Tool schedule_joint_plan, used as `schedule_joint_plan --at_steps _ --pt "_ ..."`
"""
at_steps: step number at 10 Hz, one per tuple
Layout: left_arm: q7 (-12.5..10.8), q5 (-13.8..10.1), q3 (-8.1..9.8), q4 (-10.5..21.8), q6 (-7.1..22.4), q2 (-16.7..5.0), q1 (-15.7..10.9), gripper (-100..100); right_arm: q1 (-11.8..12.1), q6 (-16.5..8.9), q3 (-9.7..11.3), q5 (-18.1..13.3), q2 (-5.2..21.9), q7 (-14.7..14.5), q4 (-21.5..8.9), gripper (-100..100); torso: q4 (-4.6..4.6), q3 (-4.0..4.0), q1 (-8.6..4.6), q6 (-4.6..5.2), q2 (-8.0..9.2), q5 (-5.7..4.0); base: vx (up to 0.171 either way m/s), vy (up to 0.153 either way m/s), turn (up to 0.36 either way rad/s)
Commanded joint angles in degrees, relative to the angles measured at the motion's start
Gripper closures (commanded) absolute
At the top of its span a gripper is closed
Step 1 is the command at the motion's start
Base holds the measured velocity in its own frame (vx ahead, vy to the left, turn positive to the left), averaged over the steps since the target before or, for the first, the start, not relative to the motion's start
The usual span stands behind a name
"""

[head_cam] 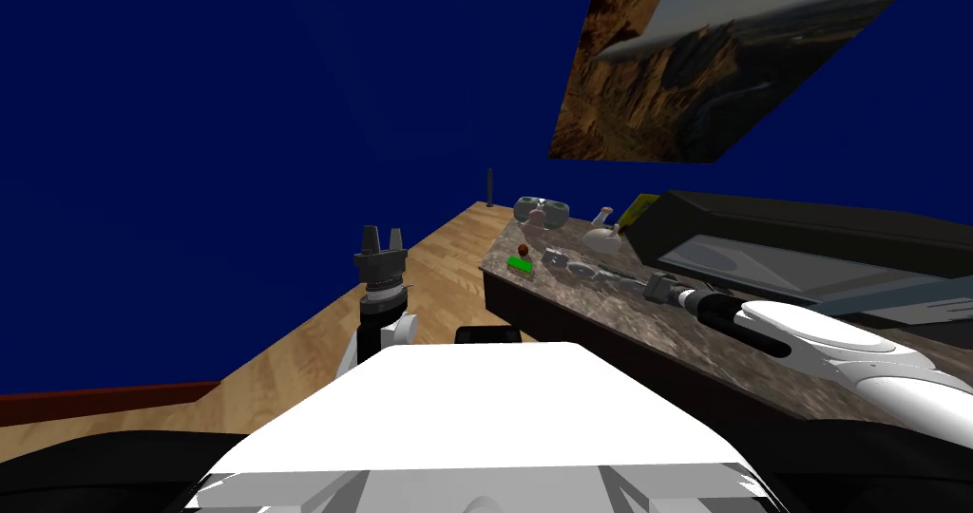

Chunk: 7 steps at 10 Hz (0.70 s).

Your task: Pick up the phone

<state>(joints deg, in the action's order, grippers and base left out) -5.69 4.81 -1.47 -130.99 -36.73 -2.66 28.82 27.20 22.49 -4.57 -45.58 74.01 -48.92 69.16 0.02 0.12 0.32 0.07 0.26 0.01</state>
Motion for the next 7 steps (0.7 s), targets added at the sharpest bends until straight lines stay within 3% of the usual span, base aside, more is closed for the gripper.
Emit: schedule_joint_plan --at_steps 1,4,6,7 --pt "0.0 0.0 0.0 0.0 0.0 0.0 0.0 0 0.4 -0.3 -0.4 0.4 0.2 -0.1 -0.7 -100 0.0 0.0 0.0 0.0 0.0 0.0 -0.116 0.122 0.012" --pt "0.0 0.0 -0.01 0.0 0.0 0.0 0.0 0 0.8 -1.0 -1.4 1.7 1.0 -0.4 -3.8 -100 0.05 0.1 0.54 0.02 0.14 0.15 -0.091 0.192 0.03" --pt "0.0 0.0 0.0 0.0 0.0 0.0 0.0 0 0.9 -1.2 -1.7 2.1 1.2 -0.4 -4.8 -100 0.03 0.03 0.29 0.01 0.02 0.11 -0.036 0.101 0.013" --pt "0.0 0.0 0.0 0.0 0.0 0.0 0.0 0 1.2 -1.6 -2.2 2.9 1.7 -0.5 -6.7 -100 0.0 -0.03 0.15 -0.01 -0.09 0.06 -0.048 0.148 0.079"
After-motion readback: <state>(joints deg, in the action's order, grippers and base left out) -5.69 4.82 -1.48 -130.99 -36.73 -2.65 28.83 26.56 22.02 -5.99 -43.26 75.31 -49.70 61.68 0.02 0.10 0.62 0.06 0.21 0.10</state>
